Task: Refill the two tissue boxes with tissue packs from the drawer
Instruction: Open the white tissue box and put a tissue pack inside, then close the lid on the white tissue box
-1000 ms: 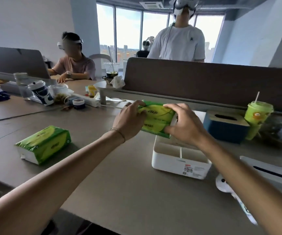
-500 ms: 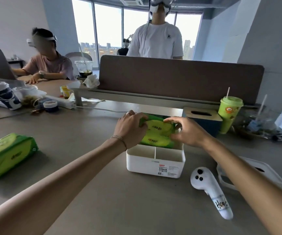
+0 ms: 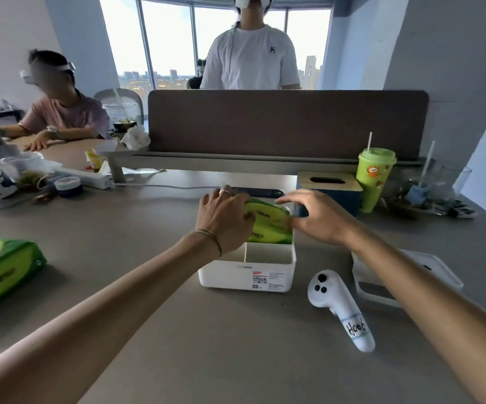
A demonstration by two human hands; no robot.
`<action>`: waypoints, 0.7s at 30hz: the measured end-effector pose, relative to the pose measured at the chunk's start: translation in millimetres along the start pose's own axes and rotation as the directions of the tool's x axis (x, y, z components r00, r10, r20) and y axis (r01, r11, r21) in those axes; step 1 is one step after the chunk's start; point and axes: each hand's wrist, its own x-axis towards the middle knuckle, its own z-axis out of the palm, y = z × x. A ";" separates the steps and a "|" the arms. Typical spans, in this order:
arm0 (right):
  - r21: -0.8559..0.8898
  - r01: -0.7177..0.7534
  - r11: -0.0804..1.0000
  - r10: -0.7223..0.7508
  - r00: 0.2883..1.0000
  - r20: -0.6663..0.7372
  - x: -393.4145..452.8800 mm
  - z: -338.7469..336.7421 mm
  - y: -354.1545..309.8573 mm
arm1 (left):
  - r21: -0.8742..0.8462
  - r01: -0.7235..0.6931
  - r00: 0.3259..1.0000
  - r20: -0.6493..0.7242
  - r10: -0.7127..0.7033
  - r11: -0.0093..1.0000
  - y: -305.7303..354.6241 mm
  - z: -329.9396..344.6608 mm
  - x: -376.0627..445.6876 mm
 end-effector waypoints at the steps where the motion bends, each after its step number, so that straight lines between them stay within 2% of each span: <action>1: -0.008 -0.006 1.000 0.006 1.000 -0.020 -7.2 -9.3 4.7 | 0.016 -0.022 1.000 -0.014 0.022 1.000 9.6 -0.2 3.0; 4: -0.057 -0.040 0.998 0.035 0.996 -0.082 -33.5 -39.8 30.7 | 0.014 -0.093 0.995 -0.027 0.093 0.996 47.1 3.7 11.6; 7: -0.101 -0.124 0.987 0.115 0.989 -0.091 -69.5 -67.5 60.9 | -0.107 -0.202 0.979 -0.004 0.203 0.974 96.9 13.7 17.8; 10: -0.120 -0.213 0.970 0.203 0.975 -0.094 -104.8 -80.9 97.9 | -0.219 -0.274 0.942 0.137 0.307 0.937 145.3 33.5 23.8; 13: -0.150 -0.308 0.940 0.299 0.951 -0.077 -137.0 -83.3 127.2 | -0.249 -0.341 0.867 0.289 0.406 0.906 182.3 59.0 28.0; 18: -0.157 -0.378 0.912 0.376 0.925 -0.045 -166.6 -75.3 154.9 | -0.245 -0.356 0.773 0.465 0.432 0.902 212.4 90.0 26.2; 21: -0.137 -0.407 0.903 0.404 0.914 -0.050 -172.7 -74.1 159.2 | -0.214 -0.350 0.752 0.517 0.410 0.912 217.6 103.1 26.3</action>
